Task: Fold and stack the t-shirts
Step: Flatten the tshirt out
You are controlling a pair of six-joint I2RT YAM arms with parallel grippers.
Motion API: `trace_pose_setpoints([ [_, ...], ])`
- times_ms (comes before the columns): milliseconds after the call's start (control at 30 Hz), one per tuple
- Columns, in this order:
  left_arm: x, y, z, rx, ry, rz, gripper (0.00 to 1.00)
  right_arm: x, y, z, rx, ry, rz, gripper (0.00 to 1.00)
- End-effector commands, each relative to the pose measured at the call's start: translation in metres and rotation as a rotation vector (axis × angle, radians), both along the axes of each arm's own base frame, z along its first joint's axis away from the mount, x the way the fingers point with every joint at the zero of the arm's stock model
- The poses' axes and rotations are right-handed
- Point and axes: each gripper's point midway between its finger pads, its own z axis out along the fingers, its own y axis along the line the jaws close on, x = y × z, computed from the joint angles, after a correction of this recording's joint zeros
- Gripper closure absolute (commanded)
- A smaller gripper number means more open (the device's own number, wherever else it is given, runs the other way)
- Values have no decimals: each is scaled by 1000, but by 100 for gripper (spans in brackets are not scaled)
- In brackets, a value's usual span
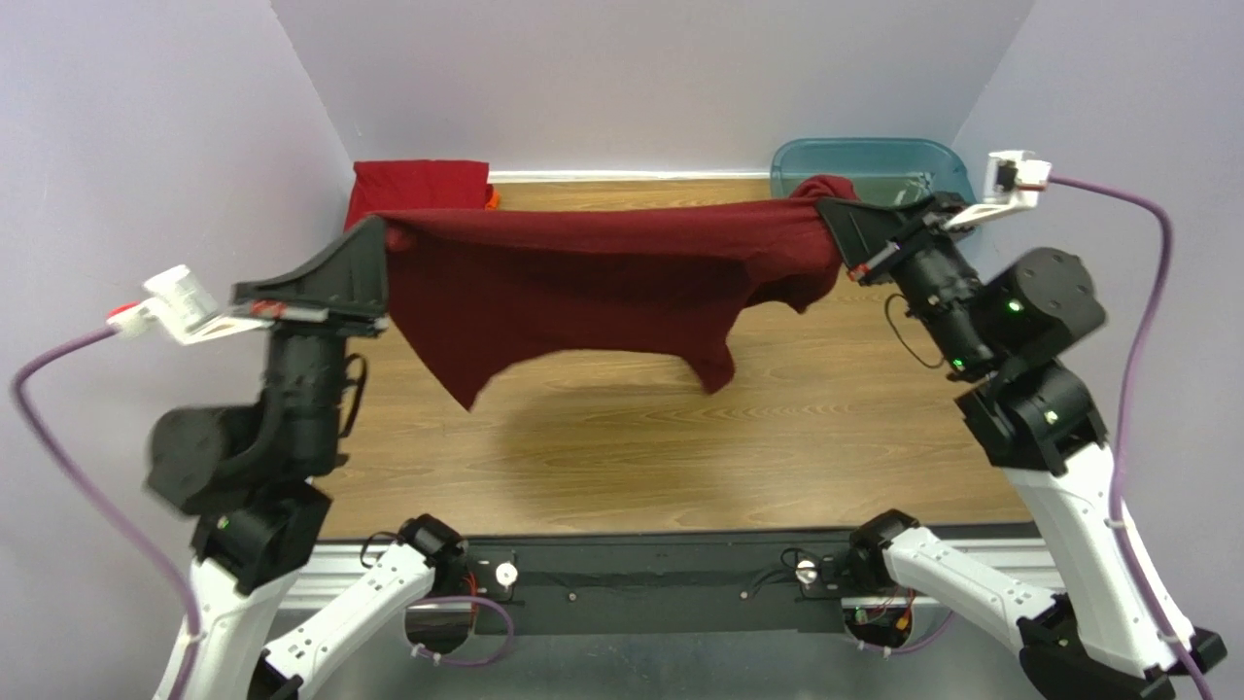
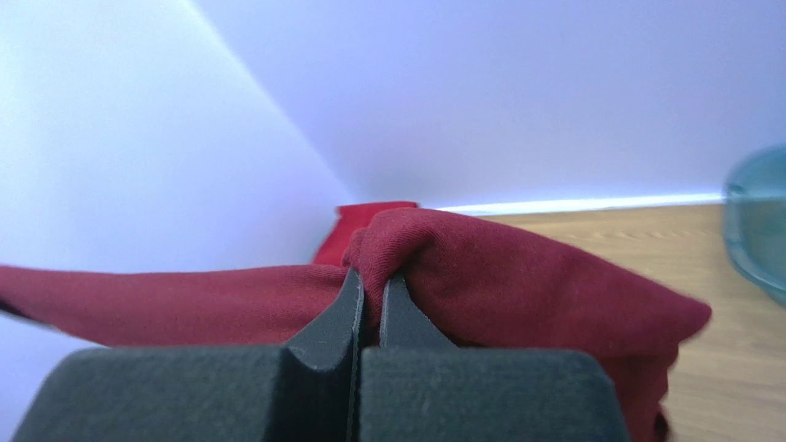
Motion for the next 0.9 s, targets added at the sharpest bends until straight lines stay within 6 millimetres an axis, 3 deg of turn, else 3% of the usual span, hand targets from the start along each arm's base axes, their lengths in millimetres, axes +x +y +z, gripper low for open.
trace_pose_setpoints([
  [0,-50,8,49,23,-182,-76,100,-42,11,20,25,-17,163,99],
  [133,-99,17,77,5,-322,-158,100,-85,14,42,68,-68,295,99],
  [267,-128,13,93,20,-407,-235,100,-120,4,76,103,-157,345,99],
  [533,-175,13,113,70,-528,-258,100,-169,-6,126,124,-295,425,99],
  [633,-183,13,118,109,-549,-189,100,-171,-8,129,123,-306,422,99],
  [733,-173,10,115,140,-516,-127,100,-165,-8,127,123,-298,403,99],
  [833,-128,-3,100,169,-415,-135,100,-147,-9,119,118,-267,351,99],
  [867,-114,-6,94,173,-385,-138,100,-131,-10,110,117,-235,300,99],
])
